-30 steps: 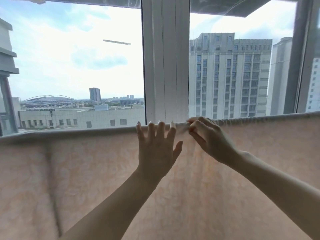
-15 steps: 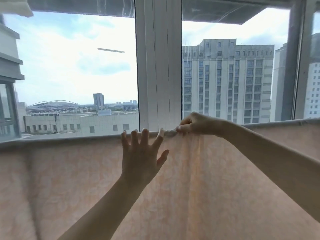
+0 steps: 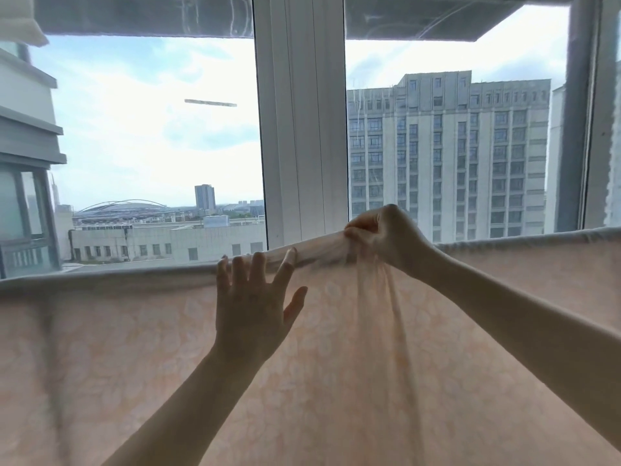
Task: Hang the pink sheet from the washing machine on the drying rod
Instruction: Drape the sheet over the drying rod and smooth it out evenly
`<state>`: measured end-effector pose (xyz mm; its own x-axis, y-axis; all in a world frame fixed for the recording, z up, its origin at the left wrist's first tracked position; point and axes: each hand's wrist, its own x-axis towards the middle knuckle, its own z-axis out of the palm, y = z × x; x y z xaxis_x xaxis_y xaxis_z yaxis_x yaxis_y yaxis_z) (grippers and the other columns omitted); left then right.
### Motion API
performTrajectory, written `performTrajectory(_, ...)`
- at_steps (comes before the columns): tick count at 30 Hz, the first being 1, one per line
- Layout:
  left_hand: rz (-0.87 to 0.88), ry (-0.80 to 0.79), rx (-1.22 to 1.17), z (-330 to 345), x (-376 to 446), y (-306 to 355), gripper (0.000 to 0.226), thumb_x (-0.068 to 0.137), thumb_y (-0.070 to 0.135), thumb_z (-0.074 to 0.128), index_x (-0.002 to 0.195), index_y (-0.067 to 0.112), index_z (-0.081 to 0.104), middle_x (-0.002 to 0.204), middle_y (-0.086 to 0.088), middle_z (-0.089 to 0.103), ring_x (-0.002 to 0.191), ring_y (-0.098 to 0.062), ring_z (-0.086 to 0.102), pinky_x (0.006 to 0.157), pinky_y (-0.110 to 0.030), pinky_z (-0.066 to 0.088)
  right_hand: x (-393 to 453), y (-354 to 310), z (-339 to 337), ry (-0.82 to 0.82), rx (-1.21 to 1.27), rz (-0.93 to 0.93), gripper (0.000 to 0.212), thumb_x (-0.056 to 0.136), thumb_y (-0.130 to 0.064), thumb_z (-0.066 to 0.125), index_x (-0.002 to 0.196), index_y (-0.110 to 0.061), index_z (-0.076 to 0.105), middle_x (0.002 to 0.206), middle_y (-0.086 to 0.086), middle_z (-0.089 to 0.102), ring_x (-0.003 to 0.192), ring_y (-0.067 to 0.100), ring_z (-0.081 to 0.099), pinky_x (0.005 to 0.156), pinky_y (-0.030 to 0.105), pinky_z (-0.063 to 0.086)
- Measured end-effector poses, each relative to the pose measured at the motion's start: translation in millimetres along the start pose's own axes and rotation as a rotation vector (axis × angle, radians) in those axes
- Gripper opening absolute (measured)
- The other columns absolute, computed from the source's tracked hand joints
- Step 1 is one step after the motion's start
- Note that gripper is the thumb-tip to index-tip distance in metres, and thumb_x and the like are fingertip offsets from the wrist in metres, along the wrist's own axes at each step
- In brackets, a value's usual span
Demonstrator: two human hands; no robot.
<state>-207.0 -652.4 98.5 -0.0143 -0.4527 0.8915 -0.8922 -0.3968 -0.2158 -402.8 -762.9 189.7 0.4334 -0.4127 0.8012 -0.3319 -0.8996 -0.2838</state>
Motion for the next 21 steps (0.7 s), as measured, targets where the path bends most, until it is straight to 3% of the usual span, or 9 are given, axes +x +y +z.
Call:
performTrajectory(5,-0.013,-0.007,-0.011,-5,5,24,0.061,0.091,0.061,0.034,0.127,0.015,0.054,0.117,-0.016,0.055,0.11,-0.04,0.051,0.104,-0.061,0.031,-15,12,-1,-0.034,-0.074,-0.067,0.016,0.084,-0.016,0.072,0.099,-0.011,0.074,0.09,-0.002,0.074,0.072,-0.006,0.06,0.072,-0.001,0.044)
performTrajectory(13,0.061,0.043,-0.082,1,19,82,0.056,0.091,0.057,0.043,0.125,0.014,0.055,0.116,-0.013,0.055,0.108,-0.036,0.053,0.103,-0.059,0.035,-25,18,-5,-0.044,-0.037,-0.088,0.014,0.087,-0.017,0.069,0.098,-0.012,0.074,0.088,-0.003,0.074,0.079,0.003,0.067,0.078,0.011,0.052)
performTrajectory(21,0.041,0.064,-0.046,12,18,76,0.059,0.089,0.06,0.046,0.125,0.015,0.053,0.115,-0.015,0.054,0.109,-0.037,0.051,0.104,-0.06,0.032,-34,41,-30,-0.088,-0.028,0.005,0.015,0.09,-0.013,0.065,0.104,-0.013,0.071,0.097,-0.008,0.07,0.086,-0.002,0.064,0.077,0.003,0.046)
